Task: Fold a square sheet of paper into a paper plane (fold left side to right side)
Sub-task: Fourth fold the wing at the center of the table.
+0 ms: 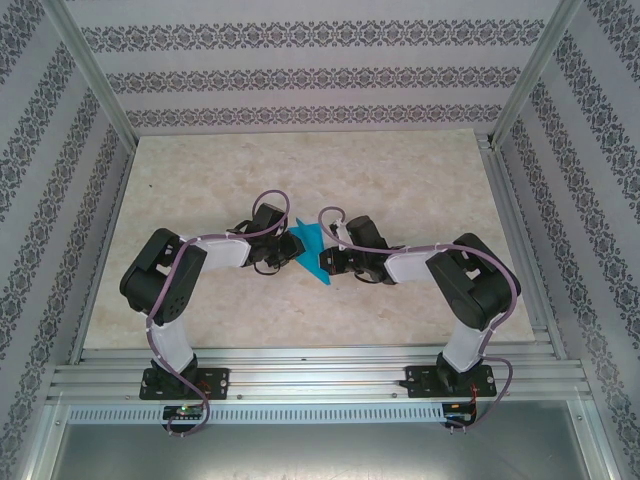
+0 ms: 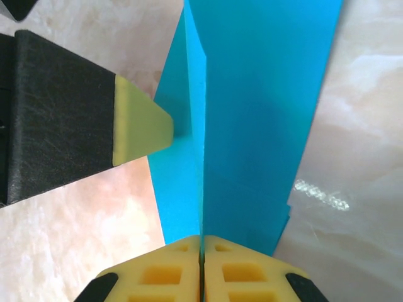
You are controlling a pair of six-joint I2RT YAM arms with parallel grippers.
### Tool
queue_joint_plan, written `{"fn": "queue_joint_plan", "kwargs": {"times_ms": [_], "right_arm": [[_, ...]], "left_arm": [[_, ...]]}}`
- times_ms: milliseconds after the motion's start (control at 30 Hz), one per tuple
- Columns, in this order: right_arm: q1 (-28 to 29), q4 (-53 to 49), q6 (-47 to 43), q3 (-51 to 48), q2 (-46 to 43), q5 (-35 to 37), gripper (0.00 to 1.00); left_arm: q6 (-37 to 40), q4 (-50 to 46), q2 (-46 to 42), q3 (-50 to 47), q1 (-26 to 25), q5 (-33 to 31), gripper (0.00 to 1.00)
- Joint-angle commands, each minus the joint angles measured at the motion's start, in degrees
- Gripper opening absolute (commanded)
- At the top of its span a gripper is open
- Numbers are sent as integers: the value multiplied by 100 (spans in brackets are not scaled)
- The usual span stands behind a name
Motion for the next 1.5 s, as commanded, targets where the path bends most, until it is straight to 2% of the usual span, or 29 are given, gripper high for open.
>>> {"fn": "queue_joint_plan", "kwargs": {"times_ms": [0, 400, 1167, 1467], "right_arm": [[-94, 534, 315, -112, 161, -372, 9], [-143, 971, 692, -322, 445, -525, 10], [-337, 661, 789, -165, 570, -640, 10], [-319, 699, 754, -109, 525, -912, 8]], "left_arm": [[189, -334, 124, -138, -69, -250, 24], [215, -402, 110, -88, -64, -273, 24], [303, -537, 121, -18, -61, -302, 23], [299, -516, 136, -28, -61, -295, 23]]}}
